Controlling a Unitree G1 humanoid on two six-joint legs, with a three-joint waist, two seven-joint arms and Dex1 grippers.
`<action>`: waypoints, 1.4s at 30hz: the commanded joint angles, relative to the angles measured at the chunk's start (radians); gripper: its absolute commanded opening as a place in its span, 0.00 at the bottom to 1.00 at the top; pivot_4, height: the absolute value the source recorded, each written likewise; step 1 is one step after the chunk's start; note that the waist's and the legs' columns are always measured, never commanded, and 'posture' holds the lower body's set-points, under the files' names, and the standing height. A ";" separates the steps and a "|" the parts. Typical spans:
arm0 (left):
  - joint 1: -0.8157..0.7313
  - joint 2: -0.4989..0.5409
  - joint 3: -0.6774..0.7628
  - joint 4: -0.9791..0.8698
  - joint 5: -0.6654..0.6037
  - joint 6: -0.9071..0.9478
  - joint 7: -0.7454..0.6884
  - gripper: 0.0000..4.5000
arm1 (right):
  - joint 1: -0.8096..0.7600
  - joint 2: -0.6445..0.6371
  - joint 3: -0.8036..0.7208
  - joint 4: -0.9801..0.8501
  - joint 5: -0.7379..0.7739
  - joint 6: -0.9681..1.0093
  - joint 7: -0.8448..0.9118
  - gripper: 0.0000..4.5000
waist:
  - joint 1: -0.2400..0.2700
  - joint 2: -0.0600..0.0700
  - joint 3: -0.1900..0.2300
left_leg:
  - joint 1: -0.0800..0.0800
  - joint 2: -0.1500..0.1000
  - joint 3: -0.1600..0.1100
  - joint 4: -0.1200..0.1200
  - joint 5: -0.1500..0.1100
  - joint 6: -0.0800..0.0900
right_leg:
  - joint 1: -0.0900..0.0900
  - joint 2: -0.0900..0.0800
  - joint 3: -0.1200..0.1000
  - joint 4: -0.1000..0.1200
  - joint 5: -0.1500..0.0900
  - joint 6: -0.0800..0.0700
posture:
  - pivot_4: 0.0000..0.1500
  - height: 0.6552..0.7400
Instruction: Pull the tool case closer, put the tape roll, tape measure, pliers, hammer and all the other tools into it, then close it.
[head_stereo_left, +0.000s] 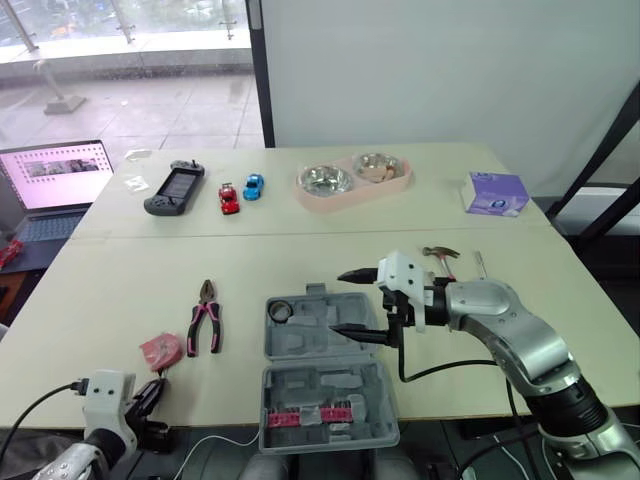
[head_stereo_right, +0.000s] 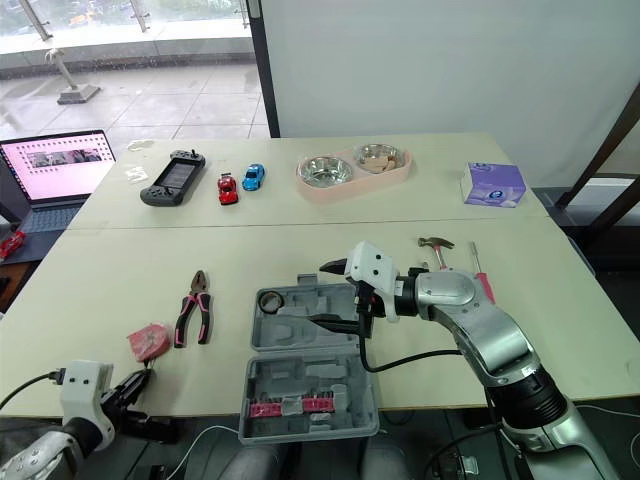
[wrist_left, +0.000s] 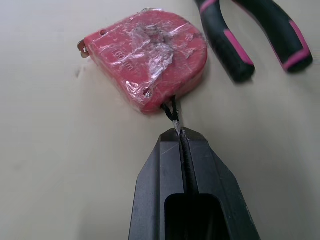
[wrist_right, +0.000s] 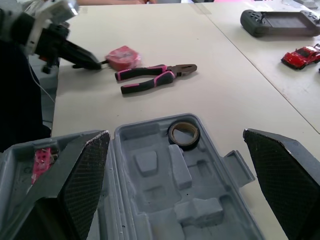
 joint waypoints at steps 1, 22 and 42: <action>0.121 0.008 0.004 -0.085 -0.013 -0.001 -0.043 0.00 | -0.010 -0.007 -0.029 -0.016 0.006 -0.017 0.011 1.00 | -0.007 -0.001 0.000 | 0.000 0.000 0.000 0.000 0.000 0.000 | 0.000 0.000 0.000 -0.001 0.000 0.000 | 1.00 0.80; 0.269 0.008 0.052 -0.150 -0.019 -0.024 -0.085 0.00 | 0.002 -0.008 -0.057 -0.007 0.017 -0.041 0.064 1.00 | -0.015 -0.001 0.000 | -0.002 0.003 0.007 0.001 -0.008 0.006 | 0.000 0.000 0.001 -0.009 0.000 0.000 | 1.00 0.80; 0.300 0.159 0.193 -0.238 -0.155 0.004 -0.270 1.00 | 0.002 -0.012 -0.065 -0.002 0.020 -0.043 0.066 1.00 | -0.011 -0.002 0.000 | -0.002 0.004 0.007 0.003 -0.009 0.004 | 0.000 0.001 0.000 -0.008 0.000 -0.001 | 1.00 0.80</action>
